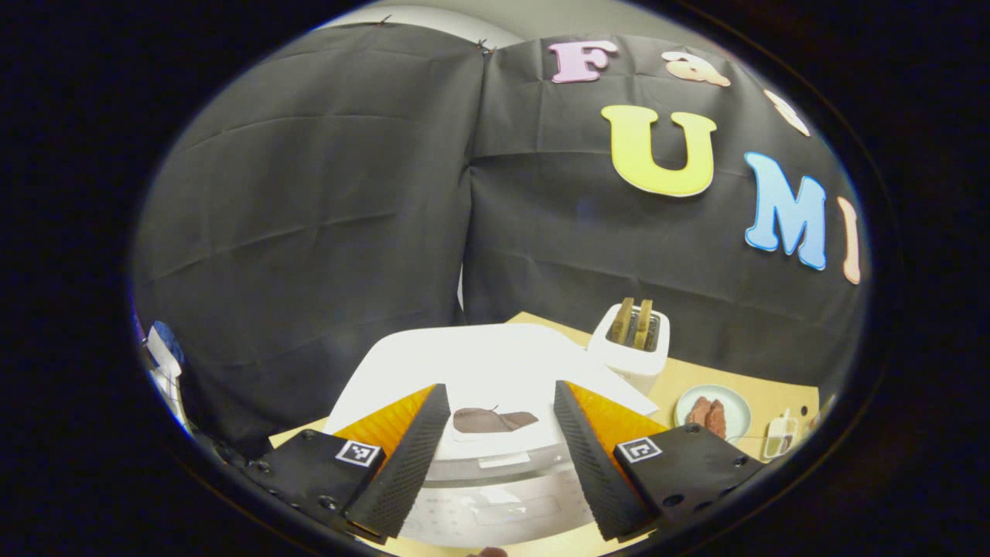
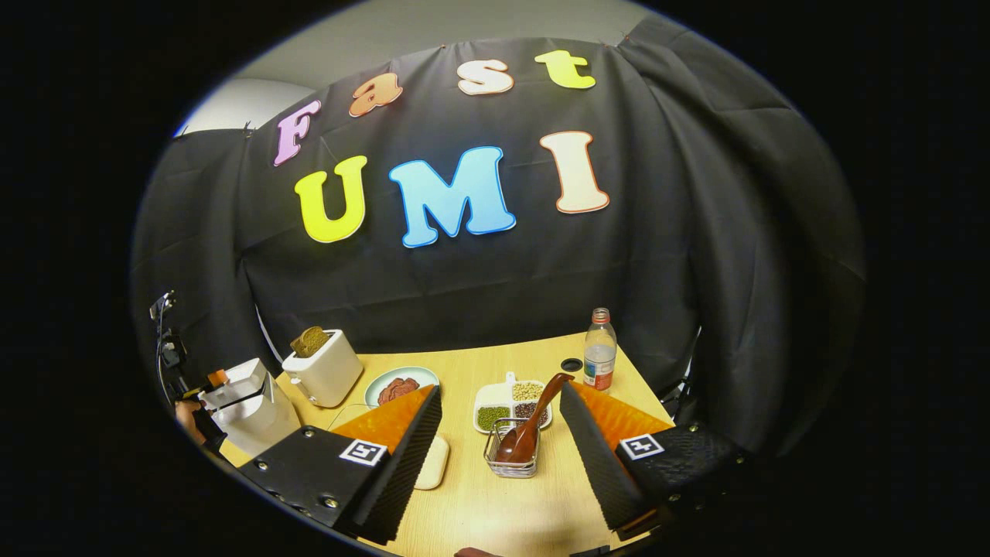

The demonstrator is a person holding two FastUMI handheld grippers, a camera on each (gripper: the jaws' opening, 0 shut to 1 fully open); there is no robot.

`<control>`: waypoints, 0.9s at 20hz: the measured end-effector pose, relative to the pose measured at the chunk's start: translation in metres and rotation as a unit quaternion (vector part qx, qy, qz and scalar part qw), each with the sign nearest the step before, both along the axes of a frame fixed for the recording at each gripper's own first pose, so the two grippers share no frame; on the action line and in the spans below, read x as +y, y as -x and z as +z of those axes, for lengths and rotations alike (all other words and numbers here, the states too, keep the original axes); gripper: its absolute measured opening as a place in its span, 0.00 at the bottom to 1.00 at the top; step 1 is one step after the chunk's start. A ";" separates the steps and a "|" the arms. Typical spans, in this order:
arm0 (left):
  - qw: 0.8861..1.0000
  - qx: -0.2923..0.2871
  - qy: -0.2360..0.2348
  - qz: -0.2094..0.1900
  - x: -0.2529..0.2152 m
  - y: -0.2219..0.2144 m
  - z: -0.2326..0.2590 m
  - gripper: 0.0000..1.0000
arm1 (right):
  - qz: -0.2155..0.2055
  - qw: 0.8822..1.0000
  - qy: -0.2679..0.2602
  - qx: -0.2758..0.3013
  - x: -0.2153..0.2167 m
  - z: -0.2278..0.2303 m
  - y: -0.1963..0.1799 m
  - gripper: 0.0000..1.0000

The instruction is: Close the left gripper, press the button to open the rice cooker; take a wooden spoon from the chopstick holder with the right hand, scoop a spoonful of rice and pour it into the rice cooker, then put the wooden spoon back into the chopstick holder.

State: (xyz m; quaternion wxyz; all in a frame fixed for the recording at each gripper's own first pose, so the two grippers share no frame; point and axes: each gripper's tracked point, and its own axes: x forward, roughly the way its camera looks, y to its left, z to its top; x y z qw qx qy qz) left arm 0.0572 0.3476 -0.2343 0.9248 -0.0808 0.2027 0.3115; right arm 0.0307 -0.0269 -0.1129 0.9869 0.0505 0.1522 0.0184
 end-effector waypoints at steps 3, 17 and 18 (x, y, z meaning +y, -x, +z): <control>1.000 0.015 0.009 -0.006 0.000 0.000 -0.008 0.95 | 0.008 1.000 0.001 0.005 0.008 -0.002 -0.003 0.94; 0.997 0.064 0.040 -0.008 0.005 0.003 -0.038 0.95 | 0.004 1.000 -0.009 0.024 0.013 -0.016 0.002 0.94; 0.997 0.062 0.036 -0.012 0.007 0.001 -0.037 1.00 | 0.003 1.000 -0.010 0.024 0.014 -0.016 0.002 0.94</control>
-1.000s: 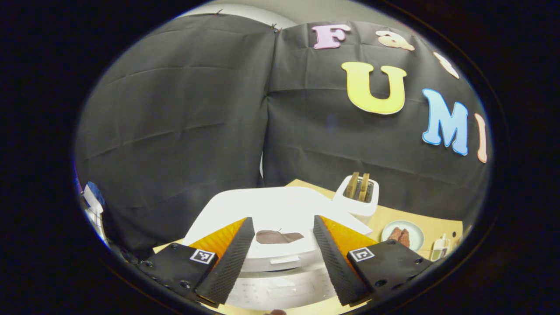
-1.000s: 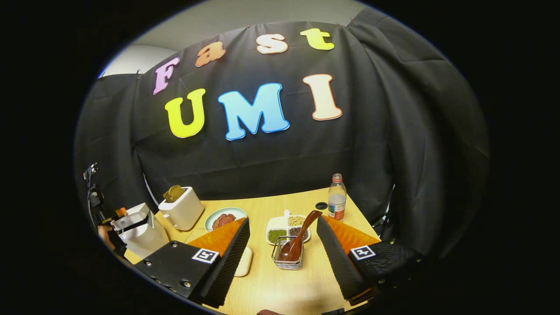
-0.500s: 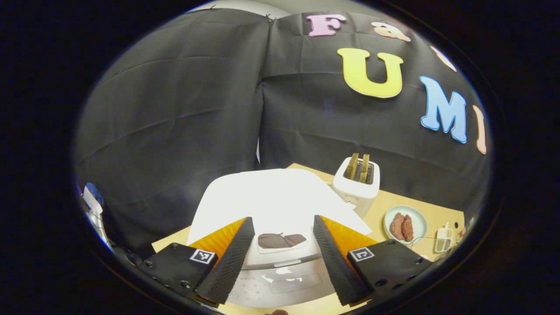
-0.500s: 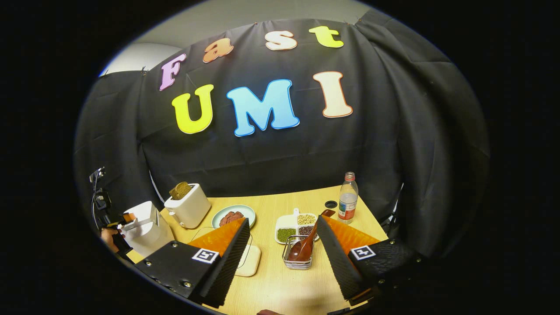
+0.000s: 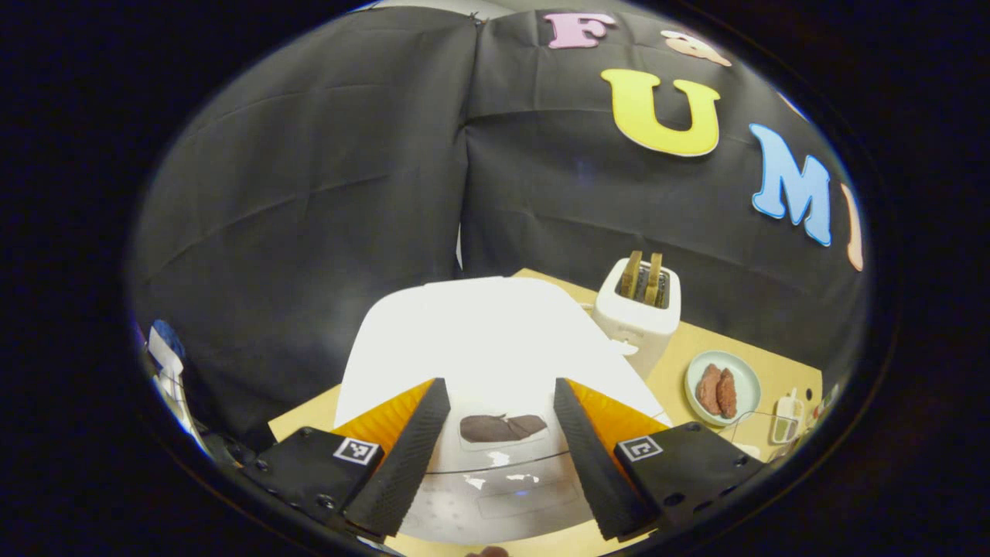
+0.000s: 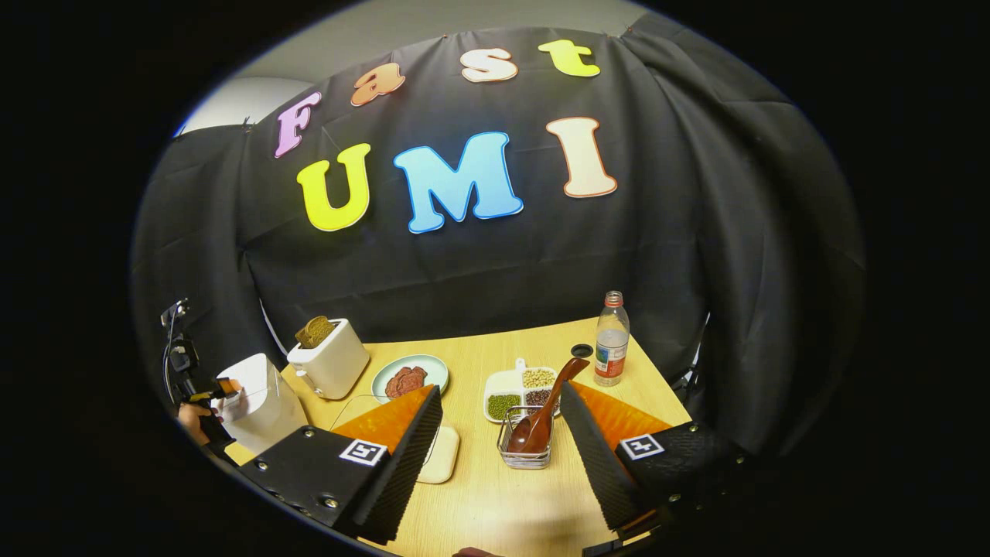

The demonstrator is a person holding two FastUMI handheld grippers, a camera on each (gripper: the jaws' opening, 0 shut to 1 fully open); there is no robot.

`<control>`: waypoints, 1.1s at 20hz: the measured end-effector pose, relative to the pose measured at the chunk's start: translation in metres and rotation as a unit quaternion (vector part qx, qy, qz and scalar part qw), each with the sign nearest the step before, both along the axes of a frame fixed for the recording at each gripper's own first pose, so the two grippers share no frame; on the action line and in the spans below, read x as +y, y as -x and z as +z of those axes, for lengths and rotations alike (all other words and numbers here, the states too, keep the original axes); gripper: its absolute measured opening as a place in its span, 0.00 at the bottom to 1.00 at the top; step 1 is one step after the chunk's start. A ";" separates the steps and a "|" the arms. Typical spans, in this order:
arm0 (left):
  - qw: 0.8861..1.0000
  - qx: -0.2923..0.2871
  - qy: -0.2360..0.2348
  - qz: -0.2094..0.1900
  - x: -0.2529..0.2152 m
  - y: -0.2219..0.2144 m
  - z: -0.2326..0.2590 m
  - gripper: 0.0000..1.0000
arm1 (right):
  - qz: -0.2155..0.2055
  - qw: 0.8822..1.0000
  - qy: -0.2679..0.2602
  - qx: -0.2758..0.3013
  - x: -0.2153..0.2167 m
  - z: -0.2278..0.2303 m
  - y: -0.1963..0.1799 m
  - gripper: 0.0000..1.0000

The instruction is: Close the left gripper, press the button to open the rice cooker; take a wooden spoon from the chopstick holder with the right hand, scoop a spoonful of rice and pour it into the rice cooker, then put the wooden spoon back into the chopstick holder.

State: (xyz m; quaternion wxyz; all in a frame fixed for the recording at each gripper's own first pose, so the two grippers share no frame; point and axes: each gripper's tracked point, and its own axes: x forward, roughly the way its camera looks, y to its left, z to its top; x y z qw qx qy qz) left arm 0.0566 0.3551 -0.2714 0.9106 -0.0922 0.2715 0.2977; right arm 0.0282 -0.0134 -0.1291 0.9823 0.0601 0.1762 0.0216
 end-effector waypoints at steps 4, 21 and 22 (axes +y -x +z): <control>1.000 -0.002 -0.004 -0.005 0.001 0.000 0.001 0.94 | 0.000 1.000 0.001 0.000 0.000 0.000 0.003 0.94; 0.956 -0.232 -0.069 -0.165 -0.144 0.011 0.229 0.96 | 0.020 0.992 0.025 -0.120 0.030 0.109 0.004 0.94; 0.951 -0.246 -0.067 -0.177 -0.160 0.011 0.244 0.97 | 0.018 0.991 0.022 -0.127 0.032 0.118 0.006 0.94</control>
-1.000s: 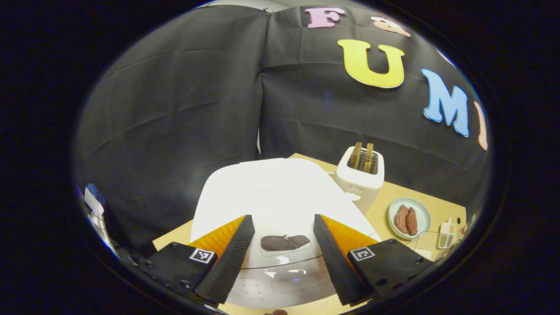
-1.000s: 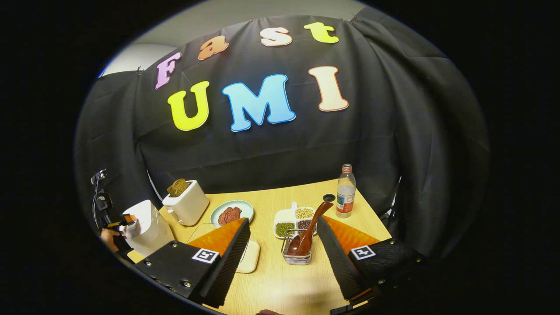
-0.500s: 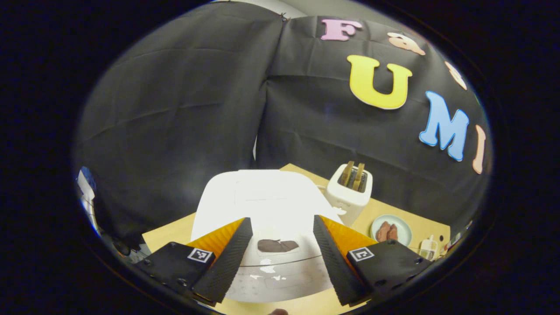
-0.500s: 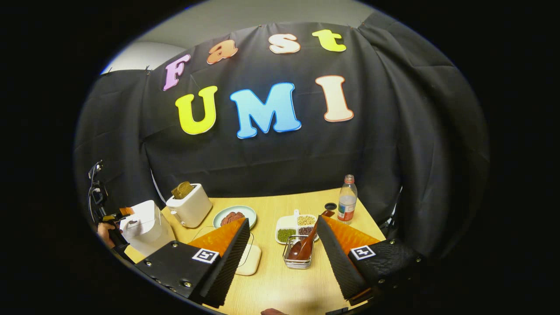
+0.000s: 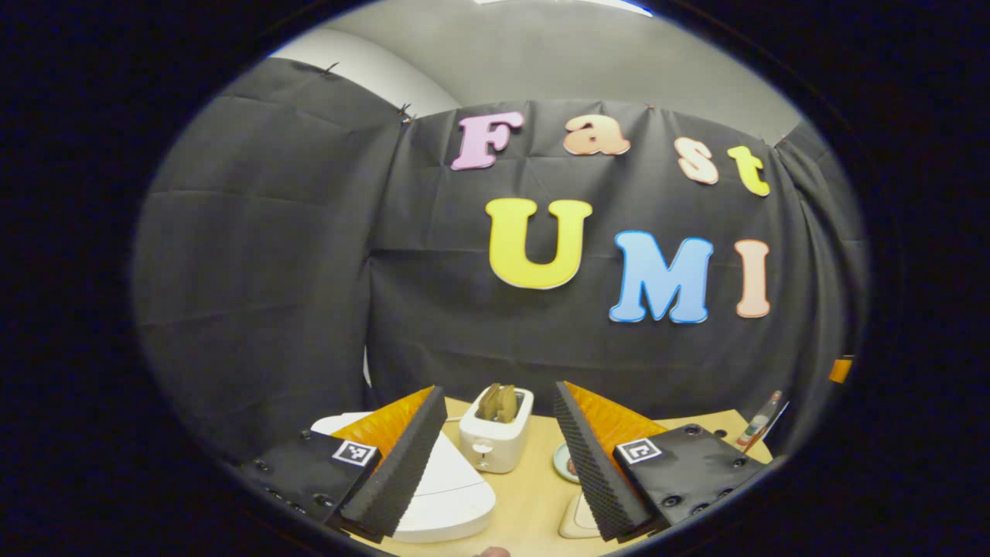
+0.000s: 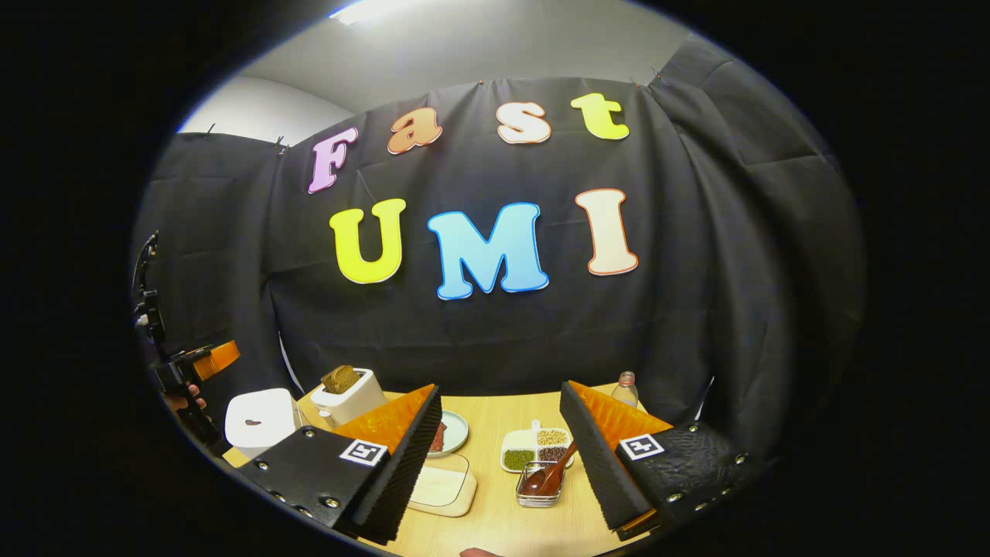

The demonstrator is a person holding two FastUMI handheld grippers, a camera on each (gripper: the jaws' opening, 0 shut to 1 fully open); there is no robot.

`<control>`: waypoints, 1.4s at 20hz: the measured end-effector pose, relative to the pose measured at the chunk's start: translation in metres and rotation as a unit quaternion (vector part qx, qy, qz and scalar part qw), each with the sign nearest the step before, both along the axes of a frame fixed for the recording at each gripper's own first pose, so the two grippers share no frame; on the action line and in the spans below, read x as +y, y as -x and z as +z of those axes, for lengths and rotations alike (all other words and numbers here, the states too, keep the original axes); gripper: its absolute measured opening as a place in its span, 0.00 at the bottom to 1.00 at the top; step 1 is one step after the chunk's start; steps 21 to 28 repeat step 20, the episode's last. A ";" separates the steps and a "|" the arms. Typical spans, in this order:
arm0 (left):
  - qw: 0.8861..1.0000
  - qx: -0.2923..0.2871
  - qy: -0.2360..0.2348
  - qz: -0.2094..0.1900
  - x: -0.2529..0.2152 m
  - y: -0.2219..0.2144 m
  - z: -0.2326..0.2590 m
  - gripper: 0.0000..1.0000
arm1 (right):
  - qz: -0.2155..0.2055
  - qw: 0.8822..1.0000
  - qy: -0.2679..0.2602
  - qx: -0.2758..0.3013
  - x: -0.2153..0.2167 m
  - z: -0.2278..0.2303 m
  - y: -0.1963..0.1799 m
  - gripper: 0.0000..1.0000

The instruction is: Close the left gripper, press the button to open the rice cooker; take a wooden spoon from the chopstick holder with the right hand, scoop a spoonful of rice and pour it into the rice cooker, then put the wooden spoon back into the chopstick holder.

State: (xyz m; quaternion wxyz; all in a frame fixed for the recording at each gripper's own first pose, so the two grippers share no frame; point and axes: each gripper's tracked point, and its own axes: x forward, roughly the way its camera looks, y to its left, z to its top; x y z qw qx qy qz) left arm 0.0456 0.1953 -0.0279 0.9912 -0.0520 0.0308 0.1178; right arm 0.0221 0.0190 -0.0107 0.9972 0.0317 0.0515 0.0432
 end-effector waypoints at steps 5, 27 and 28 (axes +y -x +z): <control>0.998 -0.037 -0.024 -0.046 -0.068 0.019 0.046 0.96 | -0.018 0.999 0.000 -0.041 0.001 0.039 0.006 0.94; 0.993 -0.048 -0.038 -0.102 -0.107 0.023 0.054 0.96 | -0.032 0.999 0.001 -0.043 0.016 0.037 0.020 0.94; 0.993 -0.048 -0.038 -0.102 -0.107 0.023 0.054 0.96 | -0.032 0.999 0.001 -0.043 0.016 0.037 0.020 0.94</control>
